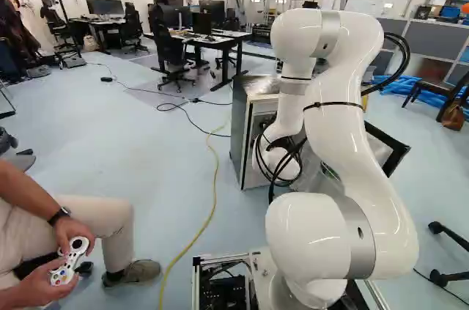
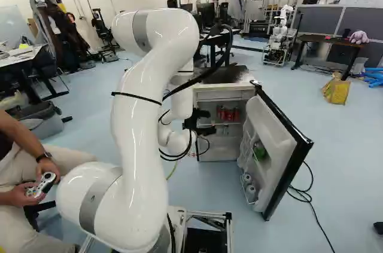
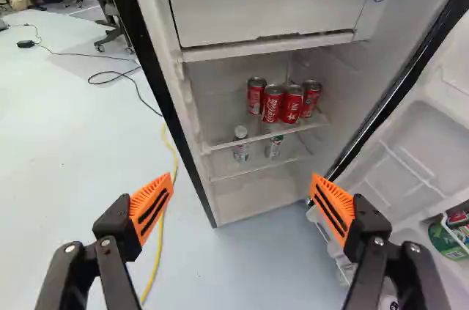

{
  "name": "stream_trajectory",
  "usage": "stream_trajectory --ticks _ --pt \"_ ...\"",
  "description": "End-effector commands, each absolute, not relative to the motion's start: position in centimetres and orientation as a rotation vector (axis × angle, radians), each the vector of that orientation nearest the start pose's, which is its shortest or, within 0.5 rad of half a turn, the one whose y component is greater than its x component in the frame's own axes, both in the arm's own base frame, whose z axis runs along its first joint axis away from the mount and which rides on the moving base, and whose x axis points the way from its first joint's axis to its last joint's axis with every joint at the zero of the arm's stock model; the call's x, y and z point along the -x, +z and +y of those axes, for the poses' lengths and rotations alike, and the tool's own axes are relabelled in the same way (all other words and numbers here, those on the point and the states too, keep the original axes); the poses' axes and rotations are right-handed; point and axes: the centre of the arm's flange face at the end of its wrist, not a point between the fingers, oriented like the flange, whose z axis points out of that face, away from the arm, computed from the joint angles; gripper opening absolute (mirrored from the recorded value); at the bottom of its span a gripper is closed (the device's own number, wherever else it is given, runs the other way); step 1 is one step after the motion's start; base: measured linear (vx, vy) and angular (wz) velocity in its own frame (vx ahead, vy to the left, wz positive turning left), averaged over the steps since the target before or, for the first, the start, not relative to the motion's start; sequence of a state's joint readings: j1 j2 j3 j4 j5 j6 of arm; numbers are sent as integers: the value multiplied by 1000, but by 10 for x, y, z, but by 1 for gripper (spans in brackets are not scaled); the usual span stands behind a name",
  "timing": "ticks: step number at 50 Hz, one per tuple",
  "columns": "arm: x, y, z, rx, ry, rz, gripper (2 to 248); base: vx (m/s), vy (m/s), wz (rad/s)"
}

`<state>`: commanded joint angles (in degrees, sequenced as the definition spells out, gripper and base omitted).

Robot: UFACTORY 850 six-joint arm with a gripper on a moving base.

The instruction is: Grab a drink from the fridge

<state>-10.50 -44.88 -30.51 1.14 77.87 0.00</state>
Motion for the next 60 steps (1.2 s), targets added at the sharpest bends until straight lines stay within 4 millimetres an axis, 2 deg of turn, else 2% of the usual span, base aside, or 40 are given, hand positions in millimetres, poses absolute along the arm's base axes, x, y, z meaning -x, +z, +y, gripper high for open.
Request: stream_trajectory --ticks 16,60 --pt "-391 149 -79 2756 -1714 291 247 0 0 0" --pt "-397 146 -113 2735 -1736 334 247 0 0 0"
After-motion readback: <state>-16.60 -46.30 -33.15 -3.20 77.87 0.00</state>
